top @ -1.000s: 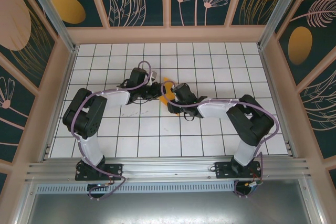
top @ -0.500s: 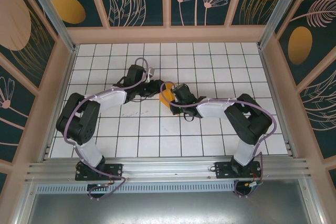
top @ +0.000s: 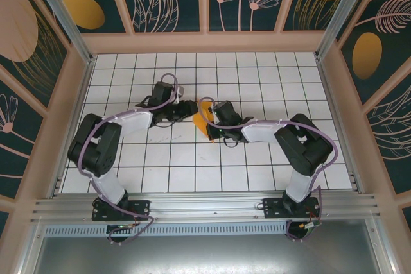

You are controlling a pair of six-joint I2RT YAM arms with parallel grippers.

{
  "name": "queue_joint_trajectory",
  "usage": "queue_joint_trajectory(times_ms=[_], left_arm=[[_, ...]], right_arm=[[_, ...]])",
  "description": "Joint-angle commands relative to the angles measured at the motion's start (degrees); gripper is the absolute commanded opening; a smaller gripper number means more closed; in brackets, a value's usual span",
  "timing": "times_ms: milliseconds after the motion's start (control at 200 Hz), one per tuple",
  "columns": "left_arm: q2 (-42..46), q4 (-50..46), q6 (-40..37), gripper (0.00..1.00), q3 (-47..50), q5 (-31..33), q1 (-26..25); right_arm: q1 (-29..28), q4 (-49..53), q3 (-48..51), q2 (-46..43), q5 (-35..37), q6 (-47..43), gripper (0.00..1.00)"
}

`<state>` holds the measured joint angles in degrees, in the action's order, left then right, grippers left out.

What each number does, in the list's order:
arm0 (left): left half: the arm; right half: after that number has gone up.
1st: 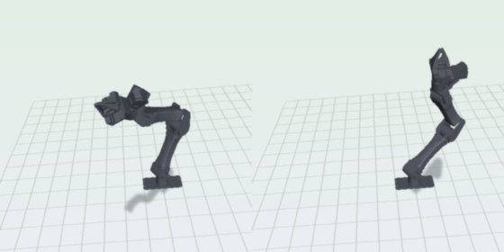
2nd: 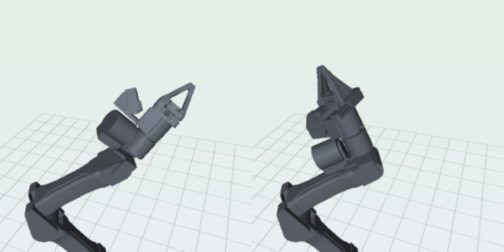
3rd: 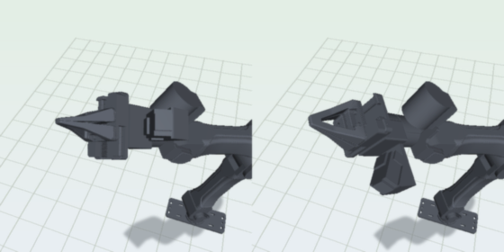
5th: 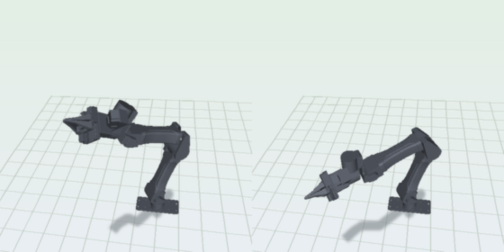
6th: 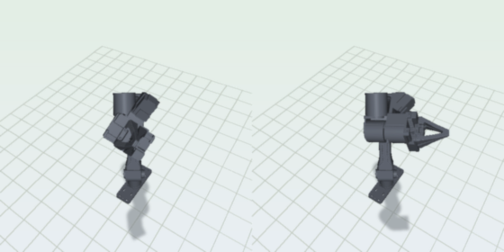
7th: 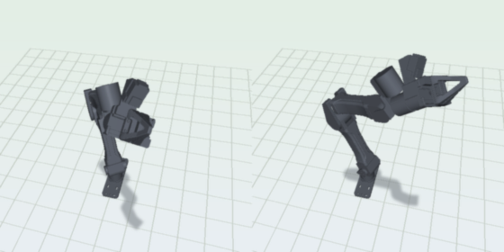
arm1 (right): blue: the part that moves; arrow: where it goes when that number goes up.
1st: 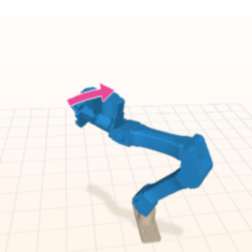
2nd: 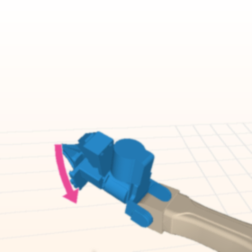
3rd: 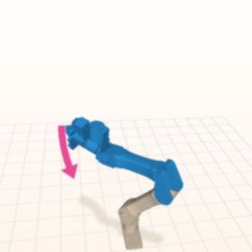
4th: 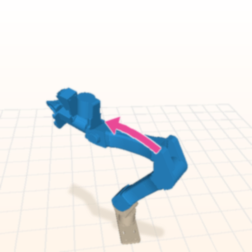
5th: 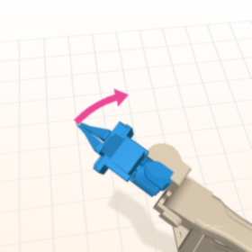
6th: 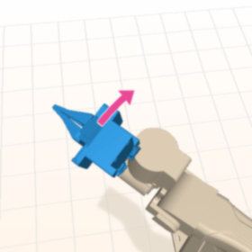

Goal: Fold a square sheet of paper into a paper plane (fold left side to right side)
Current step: Fourth fold the wing at the center of the table.

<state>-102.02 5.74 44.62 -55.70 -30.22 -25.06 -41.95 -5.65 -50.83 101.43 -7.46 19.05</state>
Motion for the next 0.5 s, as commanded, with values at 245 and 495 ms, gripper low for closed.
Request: queue_joint_trajectory(times_ms=[245, 495], left_arm=[[-6.5, 1.2, -0.4, 0.47, -4.3, -2.6, -2.0], [-9.2, 1.3, 0.0, 0.47, -4.9, -2.1, -2.5]], right_arm=[[1.5, -3.0, 2.0, 0.6, -4.7, 2.0, 0.04], [2.0, -3.8, 2.4, 0.9, -5.8, 2.5, 0.03]])
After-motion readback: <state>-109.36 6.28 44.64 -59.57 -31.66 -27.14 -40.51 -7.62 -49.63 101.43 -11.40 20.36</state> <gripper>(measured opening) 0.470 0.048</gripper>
